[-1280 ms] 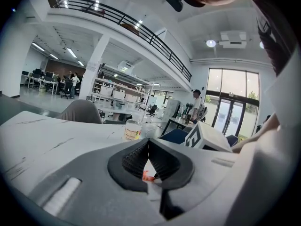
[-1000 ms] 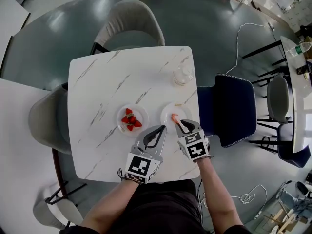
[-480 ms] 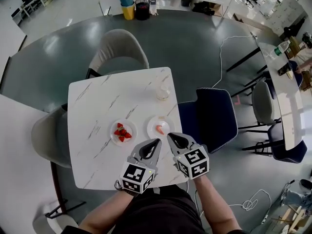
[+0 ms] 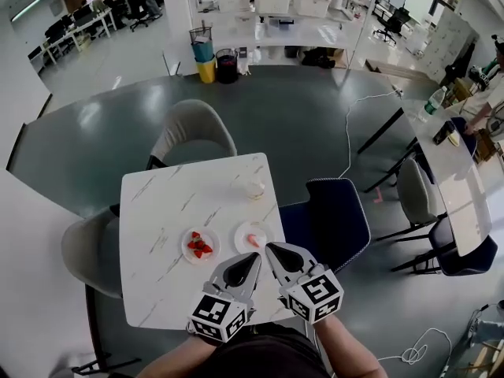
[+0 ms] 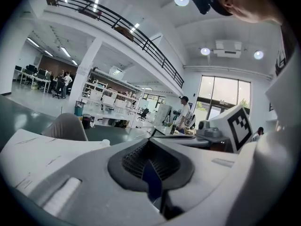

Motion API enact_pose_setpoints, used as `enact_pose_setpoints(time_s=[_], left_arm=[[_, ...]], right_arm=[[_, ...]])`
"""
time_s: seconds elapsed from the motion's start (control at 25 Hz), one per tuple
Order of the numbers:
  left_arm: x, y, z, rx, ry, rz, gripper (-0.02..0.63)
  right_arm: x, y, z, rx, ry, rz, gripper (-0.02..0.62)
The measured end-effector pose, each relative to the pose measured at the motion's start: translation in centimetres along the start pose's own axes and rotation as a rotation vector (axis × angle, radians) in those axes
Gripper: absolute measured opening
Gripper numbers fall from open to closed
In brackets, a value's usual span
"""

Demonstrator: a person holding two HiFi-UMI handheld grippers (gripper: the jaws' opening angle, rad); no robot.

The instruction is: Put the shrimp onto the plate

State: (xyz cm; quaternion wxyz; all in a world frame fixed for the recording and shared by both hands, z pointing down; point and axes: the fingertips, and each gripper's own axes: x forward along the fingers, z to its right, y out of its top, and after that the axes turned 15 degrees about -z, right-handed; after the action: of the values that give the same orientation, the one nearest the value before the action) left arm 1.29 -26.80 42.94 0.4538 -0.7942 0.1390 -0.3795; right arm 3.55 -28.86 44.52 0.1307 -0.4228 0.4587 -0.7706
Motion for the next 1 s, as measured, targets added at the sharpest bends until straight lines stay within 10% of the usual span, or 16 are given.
enact_pose_setpoints(time_s=[0.44, 1.0], left_arm=[[-3.1, 4.6, 1.4, 0.056, 0.042, 0.124, 0.009], [-3.7, 4.9, 0.4, 0.063, 0.080, 0.156, 0.009]], right_arm=[[-4.8, 6.3, -1.6, -0.066, -0.010, 0.186, 0.000], [-3.8, 6.6, -2.4, -0.101, 0.015, 0.186, 0.000]])
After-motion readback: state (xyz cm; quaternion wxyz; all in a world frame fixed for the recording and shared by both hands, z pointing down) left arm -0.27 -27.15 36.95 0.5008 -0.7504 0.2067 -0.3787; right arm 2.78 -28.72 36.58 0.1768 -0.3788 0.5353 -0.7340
